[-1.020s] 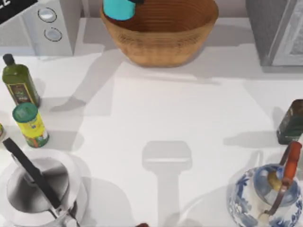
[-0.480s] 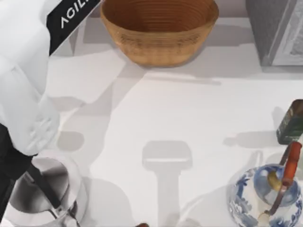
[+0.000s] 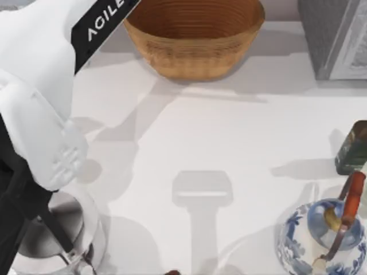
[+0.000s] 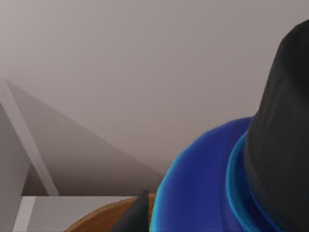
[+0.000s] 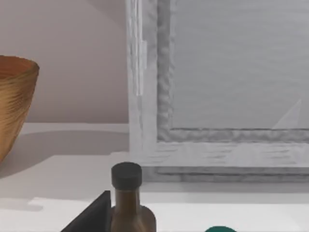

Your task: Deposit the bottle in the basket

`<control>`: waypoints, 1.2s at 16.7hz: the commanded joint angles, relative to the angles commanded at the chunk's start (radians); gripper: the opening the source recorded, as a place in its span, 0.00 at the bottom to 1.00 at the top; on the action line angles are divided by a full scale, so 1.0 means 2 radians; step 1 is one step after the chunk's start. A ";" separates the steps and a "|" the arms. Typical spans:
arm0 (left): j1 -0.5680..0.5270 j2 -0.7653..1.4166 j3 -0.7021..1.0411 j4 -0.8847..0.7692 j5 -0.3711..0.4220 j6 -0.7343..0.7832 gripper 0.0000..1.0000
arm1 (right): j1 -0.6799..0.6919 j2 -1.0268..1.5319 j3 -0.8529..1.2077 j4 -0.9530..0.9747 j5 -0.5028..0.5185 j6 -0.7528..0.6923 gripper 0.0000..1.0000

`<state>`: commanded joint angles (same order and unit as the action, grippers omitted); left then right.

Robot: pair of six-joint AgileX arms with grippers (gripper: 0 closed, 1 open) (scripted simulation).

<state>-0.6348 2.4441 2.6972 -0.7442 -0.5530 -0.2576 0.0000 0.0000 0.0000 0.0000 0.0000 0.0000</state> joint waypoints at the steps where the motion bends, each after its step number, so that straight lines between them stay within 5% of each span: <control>1: 0.004 0.007 -0.009 0.002 0.001 0.001 0.00 | 0.000 0.000 0.000 0.000 0.000 0.000 1.00; 17: 0.023 0.109 0.102 0.013 0.022 0.012 0.00 | 0.000 0.000 0.000 0.000 0.000 0.000 1.00; 20: 0.023 0.109 0.102 0.013 0.022 0.012 0.23 | 0.000 0.000 0.000 0.000 0.000 0.000 1.00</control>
<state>-0.5887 2.6613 2.9008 -0.7180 -0.5090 -0.2338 0.0000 0.0000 0.0000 0.0000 0.0000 0.0000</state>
